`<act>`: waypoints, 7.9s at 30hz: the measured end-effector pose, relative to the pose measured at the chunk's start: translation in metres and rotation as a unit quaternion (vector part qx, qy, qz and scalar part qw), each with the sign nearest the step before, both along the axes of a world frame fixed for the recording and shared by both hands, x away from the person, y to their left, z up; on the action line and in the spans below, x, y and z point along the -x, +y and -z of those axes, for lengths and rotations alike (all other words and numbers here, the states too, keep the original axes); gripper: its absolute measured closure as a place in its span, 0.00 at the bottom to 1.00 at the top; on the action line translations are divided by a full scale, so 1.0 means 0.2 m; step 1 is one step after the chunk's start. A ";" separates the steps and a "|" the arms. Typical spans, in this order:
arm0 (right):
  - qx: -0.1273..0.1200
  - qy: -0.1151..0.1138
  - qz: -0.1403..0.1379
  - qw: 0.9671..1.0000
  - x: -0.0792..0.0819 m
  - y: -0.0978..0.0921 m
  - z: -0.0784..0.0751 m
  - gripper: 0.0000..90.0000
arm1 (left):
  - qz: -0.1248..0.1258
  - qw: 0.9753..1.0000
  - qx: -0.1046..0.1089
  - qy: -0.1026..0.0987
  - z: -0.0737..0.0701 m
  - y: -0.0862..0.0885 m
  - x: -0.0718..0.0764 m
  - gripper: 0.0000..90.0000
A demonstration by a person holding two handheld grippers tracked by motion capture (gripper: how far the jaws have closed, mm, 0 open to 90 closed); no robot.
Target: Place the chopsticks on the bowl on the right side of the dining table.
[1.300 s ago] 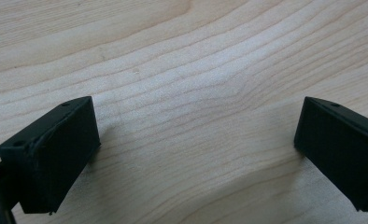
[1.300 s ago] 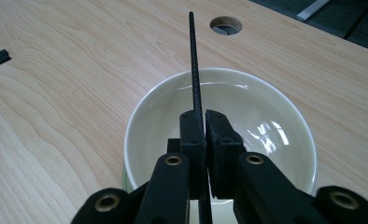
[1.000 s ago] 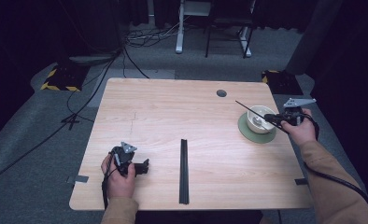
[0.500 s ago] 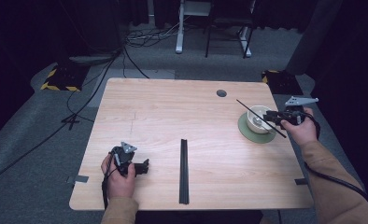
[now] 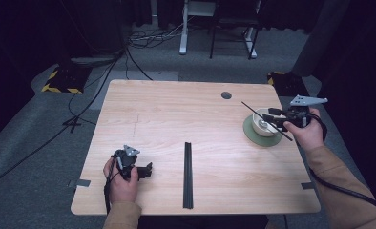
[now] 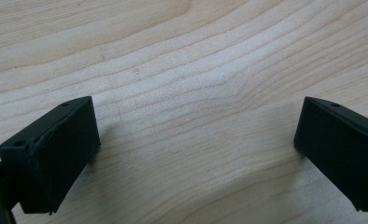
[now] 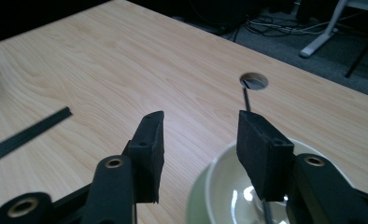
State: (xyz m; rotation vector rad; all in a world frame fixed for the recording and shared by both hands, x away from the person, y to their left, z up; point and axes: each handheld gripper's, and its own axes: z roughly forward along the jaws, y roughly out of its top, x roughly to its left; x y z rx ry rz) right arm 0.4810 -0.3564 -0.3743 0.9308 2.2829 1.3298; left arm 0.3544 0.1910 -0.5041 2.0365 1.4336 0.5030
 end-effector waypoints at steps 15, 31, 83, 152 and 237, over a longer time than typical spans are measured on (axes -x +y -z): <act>-0.017 -0.006 -0.075 0.997 0.18 0.33 -0.09 0.47 | -0.001 1.000 0.000 0.000 0.00 0.00 0.00 0.00; -0.015 0.008 -0.135 0.991 0.30 0.61 -0.02 0.46 | 0.001 1.000 0.001 0.000 0.00 0.00 0.00 0.00; 0.034 0.043 -0.162 0.985 0.58 1.09 0.56 0.47 | 0.001 1.000 0.002 0.000 0.00 0.00 0.00 0.00; 0.078 0.040 -0.089 0.992 0.52 1.00 0.63 0.46 | 0.000 1.000 0.001 0.000 0.00 0.00 0.00 0.00; 0.084 0.051 -0.053 0.994 0.44 0.52 0.18 0.96 | 0.003 1.000 0.001 0.000 0.00 0.00 -0.01 0.00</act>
